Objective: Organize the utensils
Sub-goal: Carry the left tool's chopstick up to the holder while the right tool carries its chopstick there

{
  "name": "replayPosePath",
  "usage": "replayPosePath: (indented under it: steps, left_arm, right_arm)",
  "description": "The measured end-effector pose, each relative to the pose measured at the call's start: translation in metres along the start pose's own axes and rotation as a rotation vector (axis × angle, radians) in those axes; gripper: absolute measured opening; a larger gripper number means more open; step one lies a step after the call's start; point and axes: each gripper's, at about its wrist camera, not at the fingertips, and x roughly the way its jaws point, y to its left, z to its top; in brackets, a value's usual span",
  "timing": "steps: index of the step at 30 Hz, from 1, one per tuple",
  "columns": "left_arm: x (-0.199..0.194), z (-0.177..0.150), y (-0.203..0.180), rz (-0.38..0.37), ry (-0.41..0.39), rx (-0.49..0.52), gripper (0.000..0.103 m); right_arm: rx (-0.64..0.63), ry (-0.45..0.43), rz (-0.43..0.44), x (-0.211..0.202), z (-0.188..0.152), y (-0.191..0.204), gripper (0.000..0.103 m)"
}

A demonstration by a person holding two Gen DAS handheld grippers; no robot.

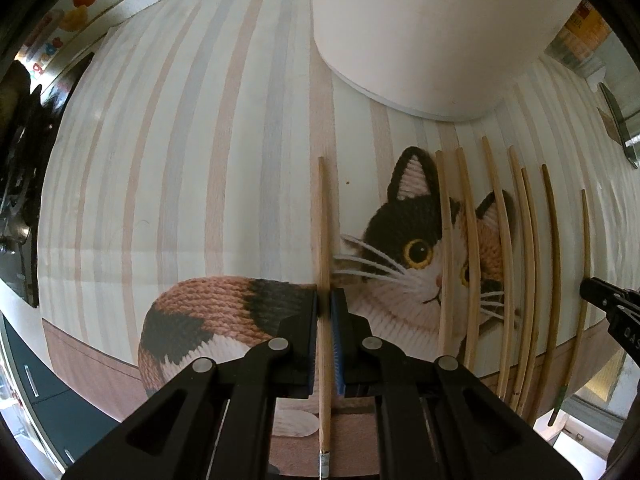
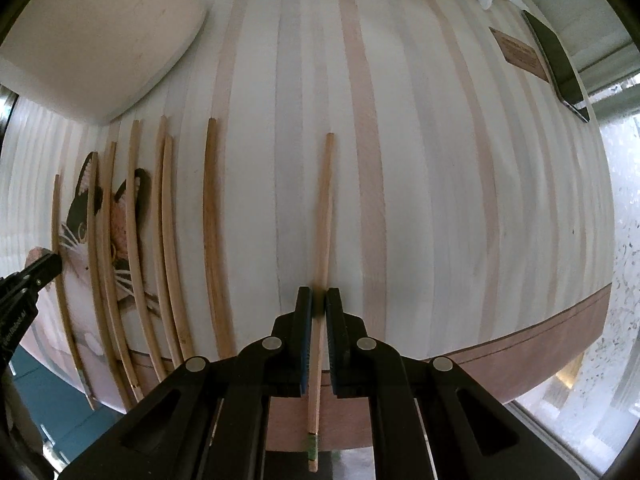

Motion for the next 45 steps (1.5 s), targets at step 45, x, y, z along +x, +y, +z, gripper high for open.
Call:
replayPosePath:
  steps: [45]
  left_arm:
    - [-0.340, 0.145, 0.023, -0.196, -0.744, -0.098, 0.004]
  right_arm:
    - [0.162, -0.878, 0.445, -0.332, 0.143, 0.027, 0.006]
